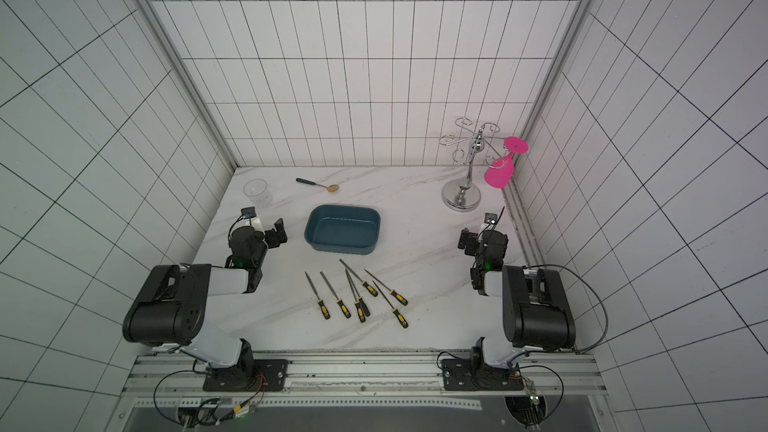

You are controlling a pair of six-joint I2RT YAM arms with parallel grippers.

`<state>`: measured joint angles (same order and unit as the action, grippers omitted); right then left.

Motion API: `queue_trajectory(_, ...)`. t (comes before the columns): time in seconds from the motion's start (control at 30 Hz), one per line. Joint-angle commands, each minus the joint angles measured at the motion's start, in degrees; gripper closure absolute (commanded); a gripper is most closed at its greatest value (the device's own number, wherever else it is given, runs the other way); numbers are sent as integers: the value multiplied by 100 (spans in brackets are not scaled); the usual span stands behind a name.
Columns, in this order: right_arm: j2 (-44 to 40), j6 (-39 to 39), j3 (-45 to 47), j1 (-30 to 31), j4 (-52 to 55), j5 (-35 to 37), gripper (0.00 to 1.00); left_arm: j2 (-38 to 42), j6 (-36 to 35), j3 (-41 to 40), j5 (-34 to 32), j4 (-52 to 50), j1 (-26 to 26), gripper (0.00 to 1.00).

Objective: Put the file tool into the storage box
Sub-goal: Pick up the file tool from the center of the board.

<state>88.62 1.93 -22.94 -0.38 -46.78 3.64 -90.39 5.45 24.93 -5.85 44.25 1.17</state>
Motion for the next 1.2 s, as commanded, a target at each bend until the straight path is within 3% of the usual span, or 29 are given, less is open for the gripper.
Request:
queue_trajectory(0.0,-302,-66,-299,13,434,24,1,318,-278,-173,-391,453,-242,2)
queue_trajectory(0.1,-1056,357,-979,84,2364,818,1,1057,-562,-162,-1421,-9,-793,2)
queue_trajectory(0.17,-1407,983,-1337,82,3170,1220,1,1709,-488,285,-2029,-1328,-1166,2)
queue_trajectory(0.23,-1672,1254,-1423,72,3411,1167,1,2192,-11,813,-2151,-2694,-1288,2)
queue_trajectory(0.33,-2099,1774,-1515,-21,3771,517,1,2627,198,1171,-2132,-3490,-1177,2)
queue_trajectory(0.4,-2294,1867,-1662,-41,4102,12,1,2882,198,1207,-1505,-3708,-901,2)
queue_trajectory(0.43,-2353,1964,-1791,-35,4375,-204,1,3010,198,1249,-1505,-3940,-647,2)
queue_trajectory(0.47,-2390,2039,-1924,-30,4643,-443,1,3104,1364,1311,-1505,-4177,-498,2)
queue_trajectory(0.5,-2402,2083,-2041,-27,4853,-756,1,3155,2851,1447,-115,-4495,-355,1)
queue_trajectory(0.57,-2371,2227,-2182,1,5112,-1375,1,3114,3331,1798,472,-5053,-216,1)
queue_trajectory(0.67,-2276,2390,-2347,193,5513,-2082,1,2810,3386,2499,1743,-5642,-238,1)
queue_trajectory(0.73,-2229,2348,-2446,516,5828,-2112,1,2517,3192,3067,2549,-6100,-293,2)
queue_trajectory(0.8,-2194,2230,-2491,1018,6010,-1939,1,2215,2627,3756,2640,-6840,-456,2)
queue_trajectory(0.87,-2120,1953,-2620,1642,6293,-1572,1,1983,1957,4247,2253,-7323,-666,2)
queue_trajectory(0.97,-1895,1787,-2818,2364,6720,-1046,0,1727,1546,4421,1735,-7252,-779,2)
queue_trajectory(1.0,-1806,1793,-2853,2520,6807,-1076,2,1659,1659,4279,1809,-6927,-671,2)
queue_trajectory(1.1,-1624,1815,-2935,2908,7140,-1112,9,1406,2261,4390,3174,-6902,61,3)
queue_trajectory(1.17,-1603,1794,-2903,3204,7331,-988,11,1405,2310,4356,3221,-7003,131,4)
